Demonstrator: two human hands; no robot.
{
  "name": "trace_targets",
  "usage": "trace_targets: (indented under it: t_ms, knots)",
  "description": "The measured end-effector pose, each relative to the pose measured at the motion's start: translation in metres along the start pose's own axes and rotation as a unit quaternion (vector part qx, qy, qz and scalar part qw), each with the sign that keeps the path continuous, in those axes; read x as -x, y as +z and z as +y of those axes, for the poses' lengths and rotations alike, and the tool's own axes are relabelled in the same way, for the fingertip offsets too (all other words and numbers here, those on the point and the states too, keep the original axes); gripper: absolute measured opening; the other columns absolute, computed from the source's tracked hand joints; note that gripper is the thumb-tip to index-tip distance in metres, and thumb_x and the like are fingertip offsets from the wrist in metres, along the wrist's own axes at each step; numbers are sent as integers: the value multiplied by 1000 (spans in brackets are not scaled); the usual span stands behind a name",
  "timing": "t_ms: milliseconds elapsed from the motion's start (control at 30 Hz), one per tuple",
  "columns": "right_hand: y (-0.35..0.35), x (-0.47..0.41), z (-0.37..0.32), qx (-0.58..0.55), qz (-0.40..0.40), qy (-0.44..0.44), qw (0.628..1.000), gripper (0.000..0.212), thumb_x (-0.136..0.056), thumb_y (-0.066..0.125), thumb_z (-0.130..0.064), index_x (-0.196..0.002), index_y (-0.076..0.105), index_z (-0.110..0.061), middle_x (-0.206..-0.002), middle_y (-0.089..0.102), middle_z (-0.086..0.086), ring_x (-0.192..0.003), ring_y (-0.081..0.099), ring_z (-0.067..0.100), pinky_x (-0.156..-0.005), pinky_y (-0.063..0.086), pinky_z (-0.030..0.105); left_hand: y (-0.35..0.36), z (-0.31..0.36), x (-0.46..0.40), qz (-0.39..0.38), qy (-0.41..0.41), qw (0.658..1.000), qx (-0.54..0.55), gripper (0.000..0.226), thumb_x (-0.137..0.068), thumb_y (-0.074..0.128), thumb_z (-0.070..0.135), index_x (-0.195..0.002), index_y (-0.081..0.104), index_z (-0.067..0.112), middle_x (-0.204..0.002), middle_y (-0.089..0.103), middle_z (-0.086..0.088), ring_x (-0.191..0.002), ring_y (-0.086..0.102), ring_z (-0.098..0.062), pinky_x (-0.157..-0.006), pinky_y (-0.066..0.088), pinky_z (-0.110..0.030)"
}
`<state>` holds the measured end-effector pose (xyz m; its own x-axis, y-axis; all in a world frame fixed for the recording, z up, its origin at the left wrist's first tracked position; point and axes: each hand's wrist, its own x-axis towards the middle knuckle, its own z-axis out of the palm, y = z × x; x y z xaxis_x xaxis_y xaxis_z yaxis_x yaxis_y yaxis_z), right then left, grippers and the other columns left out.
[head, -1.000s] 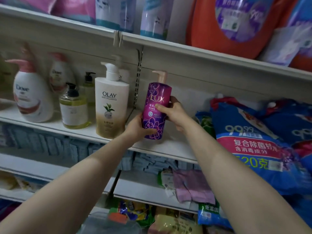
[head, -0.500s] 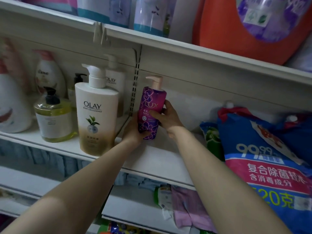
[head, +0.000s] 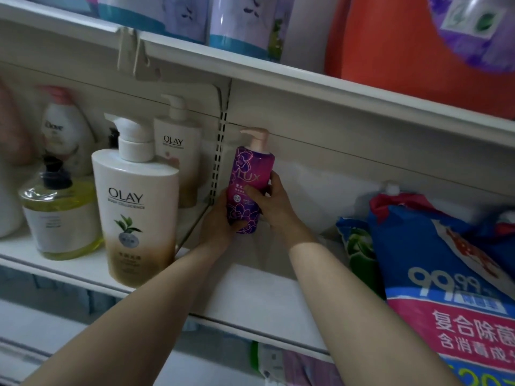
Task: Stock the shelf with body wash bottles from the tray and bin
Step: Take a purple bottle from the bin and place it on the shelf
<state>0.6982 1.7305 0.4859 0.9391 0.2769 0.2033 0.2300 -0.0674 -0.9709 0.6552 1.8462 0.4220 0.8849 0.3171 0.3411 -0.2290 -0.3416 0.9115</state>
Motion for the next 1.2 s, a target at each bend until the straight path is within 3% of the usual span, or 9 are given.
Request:
trace_targets:
  t_ms: [67, 267, 400, 500, 533, 667, 833, 1100, 1200]
  knots:
    - [0, -2, 0, 2, 3, -2, 1000, 66, -91, 70, -12, -148, 36, -21, -132, 57, 6, -120, 58, 23, -93, 56, 38, 2, 0, -3, 2, -5, 1000, -7, 82, -75, 79, 16, -143, 34, 29, -126, 53, 11, -121, 52, -17, -94, 43, -31]
    - [2, 9, 5, 11, 11, 13, 1000, 61, -95, 66, -18, -148, 37, -20, -141, 54, 6, -128, 54, 24, -105, 49, 50, -3, 3, 4, 23, -14, 994, -110, 71, -79, 76, 11, -141, 42, 7, -131, 57, -12, -119, 55, -29, -92, 39, -27]
    - [3, 34, 7, 13, 28, 33, 999, 64, -98, 62, -21, -153, 29, -22, -146, 48, 5, -131, 51, 22, -107, 47, 41, -12, 9, 23, -1, -16, 988, -151, 61, -82, 71, 4, -137, 45, 2, -131, 55, -17, -119, 52, -33, -92, 41, -28]
    - [6, 59, 8, 32, 63, 53, 996, 65, -99, 60, -20, -155, 27, -20, -150, 44, 11, -132, 50, 25, -105, 46, 39, -18, 14, 48, -36, -19, 992, -124, 53, -89, 61, 0, -139, 43, 3, -135, 52, -15, -119, 53, -29, -75, 37, 1]
    - [8, 68, 8, 34, 76, 56, 995, 63, -99, 60, -19, -154, 30, -20, -149, 45, 13, -130, 51, 25, -106, 46, 40, -21, 16, 58, -43, -17, 992, -113, 49, -92, 58, 1, -138, 44, 3, -133, 53, -14, -114, 55, -26, -73, 36, 3]
    - [14, 115, 5, 39, 83, 61, 994, 58, -99, 59, -11, -151, 35, -21, -143, 50, 13, -127, 52, 23, -108, 45, 36, -33, 23, 97, -85, 12, 992, -95, 56, -88, 61, -2, -140, 44, 8, -113, 56, -6, -104, 55, -18, -90, 51, -32]
    - [26, 182, -4, 49, 72, 45, 995, 63, -97, 58, -4, -153, 31, -17, -145, 48, 12, -127, 51, 20, -104, 44, 31, -59, 29, 153, -81, 23, 996, -26, 59, -90, 64, 7, -145, 42, 12, -134, 56, -4, -117, 57, -15, -96, 49, -29]
    - [62, 282, 5, 50, 86, 24, 995, 59, -95, 58, 3, -148, 40, -17, -139, 51, 10, -120, 54, 15, -85, 47, 14, -112, 22, 235, -74, 37, 997, 9, 48, -89, 65, 3, -135, 55, 13, -126, 62, 2, -112, 60, -8, -95, 47, -21]
    - [80, 314, 27, 51, 77, 49, 995, 61, -94, 58, 6, -148, 39, -17, -138, 50, 11, -117, 55, 15, -87, 48, 16, -128, 5, 266, -89, 23, 996, 7, 47, -88, 68, 6, -133, 57, 13, -121, 65, 1, -110, 61, -8, -96, 48, -23]
